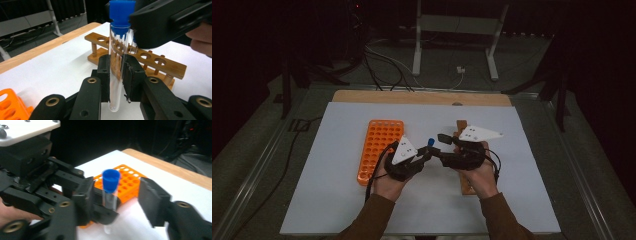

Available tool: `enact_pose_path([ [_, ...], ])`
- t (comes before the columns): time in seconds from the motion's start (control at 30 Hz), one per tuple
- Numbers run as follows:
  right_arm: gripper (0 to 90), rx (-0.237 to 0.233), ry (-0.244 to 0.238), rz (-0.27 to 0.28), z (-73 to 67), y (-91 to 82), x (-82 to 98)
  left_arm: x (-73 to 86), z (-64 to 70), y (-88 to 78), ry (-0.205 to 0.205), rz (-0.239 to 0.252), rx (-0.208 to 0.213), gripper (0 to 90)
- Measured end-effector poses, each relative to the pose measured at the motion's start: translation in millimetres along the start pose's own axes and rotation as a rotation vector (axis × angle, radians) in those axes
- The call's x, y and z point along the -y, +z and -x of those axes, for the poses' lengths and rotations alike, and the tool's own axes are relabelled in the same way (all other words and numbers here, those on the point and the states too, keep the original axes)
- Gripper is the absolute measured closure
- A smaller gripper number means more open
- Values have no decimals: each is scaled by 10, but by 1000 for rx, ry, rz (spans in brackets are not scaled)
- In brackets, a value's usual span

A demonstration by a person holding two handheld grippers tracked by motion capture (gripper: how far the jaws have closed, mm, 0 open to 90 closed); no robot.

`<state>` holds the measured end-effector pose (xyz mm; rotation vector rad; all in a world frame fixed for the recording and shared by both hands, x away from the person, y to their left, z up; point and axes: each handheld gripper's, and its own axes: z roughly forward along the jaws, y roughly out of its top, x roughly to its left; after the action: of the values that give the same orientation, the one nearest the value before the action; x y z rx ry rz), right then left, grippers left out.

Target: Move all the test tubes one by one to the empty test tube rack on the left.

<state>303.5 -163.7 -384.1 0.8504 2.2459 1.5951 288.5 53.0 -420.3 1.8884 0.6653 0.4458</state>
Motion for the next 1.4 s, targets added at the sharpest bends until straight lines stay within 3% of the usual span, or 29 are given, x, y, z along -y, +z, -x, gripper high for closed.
enact_pose_path([
  [0.1, 337, 25, 12, 9, 31, -35, 8, -4, -31, -20, -8, 5, -16, 779],
  [0.13, 266, 49, 17, 14, 67, -74, 23, -6, -44, -29, -12, 5, -24, 779],
  [0.2, 231, 60, 19, 14, 80, -85, 29, -6, -66, -46, -20, 5, -36, 780],
  [0.27, 145, 105, 34, 8, 142, -132, 63, -8, -102, -74, -29, 9, -44, 780],
  [0.5, 40, 188, 46, -4, 255, -252, 142, -16, -242, -199, -67, 28, -80, 780],
  [0.77, 40, 235, 68, -2, 356, -377, 223, 12, -421, -417, -82, 60, -127, 780],
  [0.93, 39, 255, 91, 2, 427, -455, 289, 94, -538, -553, -106, 68, -154, 780],
  [1.13, 39, 280, 85, -10, 461, -513, 347, 240, -632, -685, -117, 56, -176, 780],
  [1.4, 39, 299, 92, 5, 491, -622, 396, 447, -667, -779, -130, 51, -161, 780],
])
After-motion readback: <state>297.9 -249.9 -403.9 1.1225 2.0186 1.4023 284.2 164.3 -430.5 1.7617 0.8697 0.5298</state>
